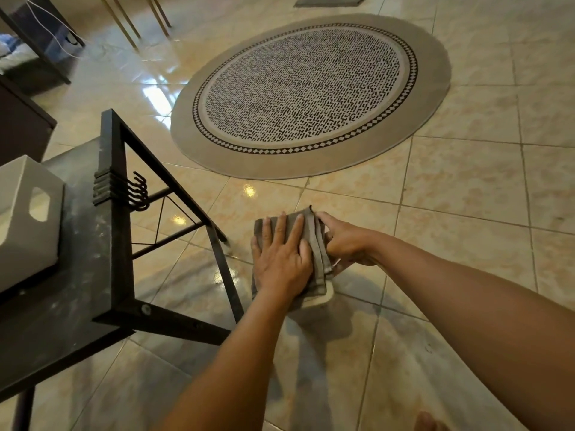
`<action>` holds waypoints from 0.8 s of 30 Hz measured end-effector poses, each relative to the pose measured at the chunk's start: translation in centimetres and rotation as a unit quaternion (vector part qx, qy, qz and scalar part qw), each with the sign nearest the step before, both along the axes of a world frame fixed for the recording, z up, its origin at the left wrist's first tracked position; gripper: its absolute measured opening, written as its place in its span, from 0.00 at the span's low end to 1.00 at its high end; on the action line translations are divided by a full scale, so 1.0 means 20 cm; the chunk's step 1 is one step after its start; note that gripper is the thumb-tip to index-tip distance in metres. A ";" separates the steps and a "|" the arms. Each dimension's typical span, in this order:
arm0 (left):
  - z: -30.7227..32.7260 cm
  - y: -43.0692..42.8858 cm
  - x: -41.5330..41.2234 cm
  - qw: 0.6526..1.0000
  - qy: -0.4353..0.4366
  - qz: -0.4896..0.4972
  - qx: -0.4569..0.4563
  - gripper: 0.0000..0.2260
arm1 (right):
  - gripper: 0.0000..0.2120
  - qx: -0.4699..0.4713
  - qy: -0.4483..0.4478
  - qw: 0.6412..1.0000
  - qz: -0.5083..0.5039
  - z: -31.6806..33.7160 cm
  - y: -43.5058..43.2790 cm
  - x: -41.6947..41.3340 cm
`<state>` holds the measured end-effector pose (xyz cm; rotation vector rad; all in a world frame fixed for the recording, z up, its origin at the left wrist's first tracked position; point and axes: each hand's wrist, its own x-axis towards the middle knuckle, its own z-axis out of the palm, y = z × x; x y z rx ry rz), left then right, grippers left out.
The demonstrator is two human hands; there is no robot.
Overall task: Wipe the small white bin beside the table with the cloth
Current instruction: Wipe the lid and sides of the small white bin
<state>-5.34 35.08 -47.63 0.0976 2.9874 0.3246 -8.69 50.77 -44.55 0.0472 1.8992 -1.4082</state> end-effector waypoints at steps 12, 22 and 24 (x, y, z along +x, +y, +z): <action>0.02 0.00 -0.02 1.000 -0.020 0.019 -0.009 0.26 | 0.46 0.003 -0.001 1.000 0.011 -0.01 -0.01 0.00; -0.01 0.01 0.09 0.999 -0.017 0.039 -0.011 0.26 | 0.49 -0.007 0.009 1.000 0.009 -0.02 -0.02 0.00; 0.02 0.00 0.03 0.997 -0.034 0.063 -0.011 0.26 | 0.50 0.000 0.023 1.000 -0.005 -0.03 -0.04 0.02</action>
